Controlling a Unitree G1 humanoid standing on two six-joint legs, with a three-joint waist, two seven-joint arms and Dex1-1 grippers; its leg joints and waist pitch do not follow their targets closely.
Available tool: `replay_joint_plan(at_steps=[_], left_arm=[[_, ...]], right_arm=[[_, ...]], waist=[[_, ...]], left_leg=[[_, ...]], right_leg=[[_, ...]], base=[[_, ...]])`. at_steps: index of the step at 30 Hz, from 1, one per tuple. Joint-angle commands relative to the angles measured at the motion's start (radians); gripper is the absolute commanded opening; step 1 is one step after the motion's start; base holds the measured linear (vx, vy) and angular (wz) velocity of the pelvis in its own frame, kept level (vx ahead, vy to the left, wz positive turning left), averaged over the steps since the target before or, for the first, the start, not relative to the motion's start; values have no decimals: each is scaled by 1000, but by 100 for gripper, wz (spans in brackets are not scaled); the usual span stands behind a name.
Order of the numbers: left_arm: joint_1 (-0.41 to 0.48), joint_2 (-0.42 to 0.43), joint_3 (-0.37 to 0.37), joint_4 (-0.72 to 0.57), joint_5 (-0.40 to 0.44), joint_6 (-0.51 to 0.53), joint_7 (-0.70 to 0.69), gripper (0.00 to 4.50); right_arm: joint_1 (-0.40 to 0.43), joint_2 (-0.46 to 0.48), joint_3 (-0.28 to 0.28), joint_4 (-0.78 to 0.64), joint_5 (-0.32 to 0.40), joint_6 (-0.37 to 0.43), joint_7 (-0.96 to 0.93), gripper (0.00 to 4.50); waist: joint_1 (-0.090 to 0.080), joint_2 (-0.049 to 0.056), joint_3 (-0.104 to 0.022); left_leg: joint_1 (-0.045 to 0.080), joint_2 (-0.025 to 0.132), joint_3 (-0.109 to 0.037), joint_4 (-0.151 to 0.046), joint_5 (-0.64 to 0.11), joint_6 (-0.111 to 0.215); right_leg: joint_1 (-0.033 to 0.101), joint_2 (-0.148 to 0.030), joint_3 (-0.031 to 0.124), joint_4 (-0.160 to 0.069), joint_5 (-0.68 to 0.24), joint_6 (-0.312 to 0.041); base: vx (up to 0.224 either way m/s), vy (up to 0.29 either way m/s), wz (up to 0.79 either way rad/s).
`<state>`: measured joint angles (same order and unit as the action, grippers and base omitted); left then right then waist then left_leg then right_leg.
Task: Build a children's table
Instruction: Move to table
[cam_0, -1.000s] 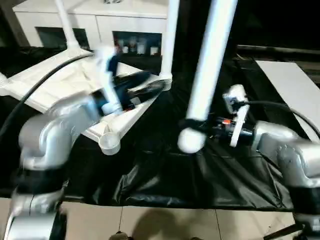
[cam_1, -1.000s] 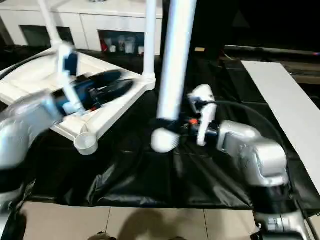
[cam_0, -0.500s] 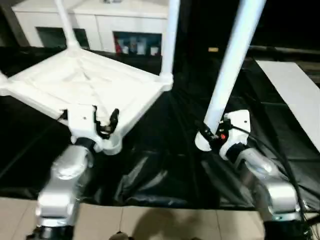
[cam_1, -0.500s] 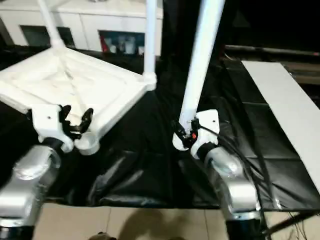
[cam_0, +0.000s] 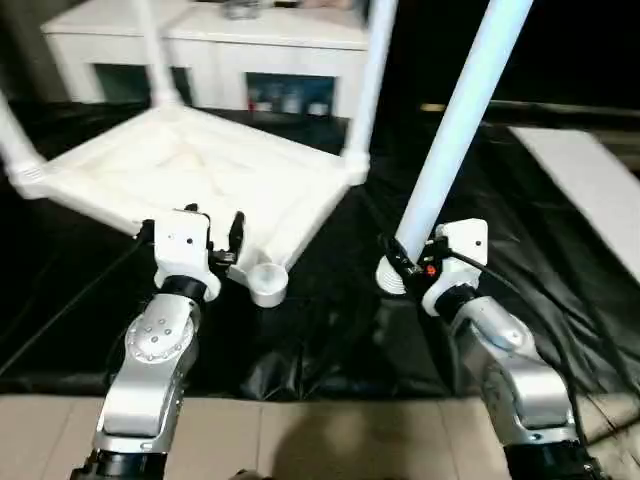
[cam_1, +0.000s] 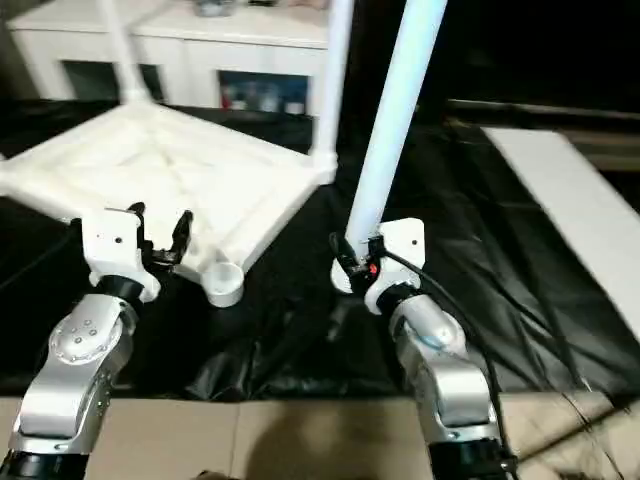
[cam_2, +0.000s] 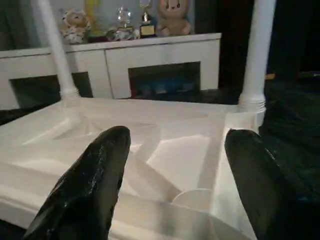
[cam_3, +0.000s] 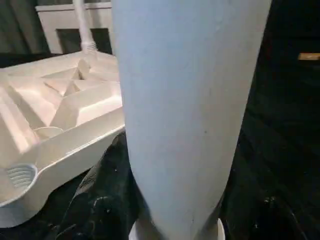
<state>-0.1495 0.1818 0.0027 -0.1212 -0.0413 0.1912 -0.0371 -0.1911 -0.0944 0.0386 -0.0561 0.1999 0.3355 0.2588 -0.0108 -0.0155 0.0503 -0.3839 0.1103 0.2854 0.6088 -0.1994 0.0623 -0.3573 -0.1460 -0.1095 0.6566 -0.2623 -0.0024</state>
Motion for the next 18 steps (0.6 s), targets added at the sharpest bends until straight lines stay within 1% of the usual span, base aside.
replay_joint_plan(at_steps=[1, 2, 3, 4, 5, 6, 7, 8, 9, 10, 11, 12, 13, 14, 15, 16, 17, 18], left_arm=[[-13, -8, 1, 13, 6, -10, 4, 347], [-13, -8, 1, 13, 6, -10, 4, 347], [-16, -9, 3, 17, 9, -10, 6, 347], [-16, -9, 3, 17, 10, -10, 6, 347], [-17, -10, 3, 18, 13, -11, 7, 347], [-18, -11, 5, 17, 12, -10, 7, 347], [-19, -13, 6, 17, 11, -10, 7, 347], [-21, -15, 9, 18, 10, -12, 8, 347], [-22, -16, 11, 17, 9, -12, 7, 347], [-22, -16, 13, 15, 12, -12, 7, 347], [-22, -16, 13, 15, 13, -13, 7, 347], [-23, -17, 14, 14, 11, -13, 6, 347], [-24, -18, 16, 14, 10, -11, 9, 347], [-25, -17, 16, 15, 10, -11, 6, 347], [-26, -16, 15, 15, 13, -2, 11, 347], [-26, -16, 15, 14, 19, 10, 19, 347], [-26, -16, 15, 14, 20, 11, 19, 347], [-27, -9, 4, 12, 15, 6, -6, 347]], right_arm=[[-10, -11, -4, 1, -3, -24, -11, 186], [-10, -11, -4, 1, -3, -24, -11, 186], [-8, -8, 1, -2, -6, -25, -9, 186], [-8, -7, 1, -2, -7, -26, -8, 186], [-7, -6, 1, -2, -8, -26, -8, 186], [-7, -5, 0, -2, -8, -25, -7, 186], [-7, -3, -2, -3, -9, -25, -7, 186], [-6, -2, -3, -3, -10, -24, -6, 186], [-6, -2, -5, -3, -9, -23, -6, 186], [-7, -4, -5, -2, -6, -24, -6, 186], [-7, -4, -5, -1, -6, -25, -6, 186], [-9, -5, -5, 2, -5, -26, -6, 186], [-11, -6, -5, 6, -6, -28, -6, 186], [-13, -5, -5, 8, -6, -28, -6, 186], [-15, -3, -5, 10, -7, -29, -6, 186], [-16, -2, -5, 10, -7, -29, -6, 186], [-16, -2, -5, 10, -7, -29, -6, 186], [-15, -1, -3, 9, -9, -29, -6, 186]], waist=[[41, -24, -62], [41, -24, -62], [48, 6, -64], [53, 11, -59], [53, 16, -53], [35, 11, -41], [0, 48, -69], [-16, 64, -69], [-23, 66, -61], [-16, 66, -56], [-10, 44, -55], [-2, 29, -54], [57, -24, -70], [57, -24, -70], [40, -17, -65], [56, -5, -48], [53, 15, -51], [25, 70, -62]], left_leg=[[25, 42, -172, 157, -285, -105], [25, 42, -172, 157, -285, -105], [-76, 34, -260, 181, -96, -150], [-57, 73, -264, 97, -149, -115], [-32, 65, -246, 40, -143, -73], [-23, 44, -220, -16, -180, -7], [49, 61, -225, -42, -167, 116], [69, 60, -230, -56, -127, 167], [67, 81, -233, -85, -30, 311], [65, 89, -233, -87, 0, 347], [61, 94, -224, -83, 5, 364], [49, 88, -213, -84, -48, 328], [-33, 63, -218, 142, -248, 53], [-33, 63, -218, 142, -248, 53], [-79, 31, -261, 192, -164, -93], [-61, 51, -261, 136, -159, -132], [-27, 58, -245, 34, -143, -86], [36, 78, -248, -52, -172, -15]], right_leg=[[-49, -264, 213, -239, -601, -31], [-49, -264, 213, -239, -601, -31], [55, -240, 151, -194, -614, -67], [46, -187, 125, -173, -492, -176], [39, -126, 91, -167, -443, -212], [-7, -15, 56, -129, -428, -205], [-37, 53, 29, -63, -269, -181], [-55, 80, 21, -21, -172, -161], [-72, 96, -4, 59, -48, -69], [-79, 84, -5, 60, -45, -51], [-71, 59, 13, 33, -27, -24], [-54, 27, 35, -1, -25, -15], [16, -269, 247, -186, -294, -84], [16, -269, 247, -186, -294, -84], [49, -231, 201, -169, -427, -103], [30, -177, 164, -180, -479, -167], [24, -87, 105, -158, -425, -221], [-36, 65, 47, -68, -267, -171]], base=[[0, 0, 0], [0, 0, 0], [47, 92, -29], [29, 172, -36], [29, 172, -36], [-57, 151, 9], [-58, 149, 26], [-58, 149, 26], [-46, 167, 11], [-53, 134, -4], [-53, 134, -4], [-64, 106, -10], [-77, 125, -1], [-77, 125, -1], [-71, 166, -15], [-71, 193, -24], [-71, 193, -24], [-66, 215, 8]])
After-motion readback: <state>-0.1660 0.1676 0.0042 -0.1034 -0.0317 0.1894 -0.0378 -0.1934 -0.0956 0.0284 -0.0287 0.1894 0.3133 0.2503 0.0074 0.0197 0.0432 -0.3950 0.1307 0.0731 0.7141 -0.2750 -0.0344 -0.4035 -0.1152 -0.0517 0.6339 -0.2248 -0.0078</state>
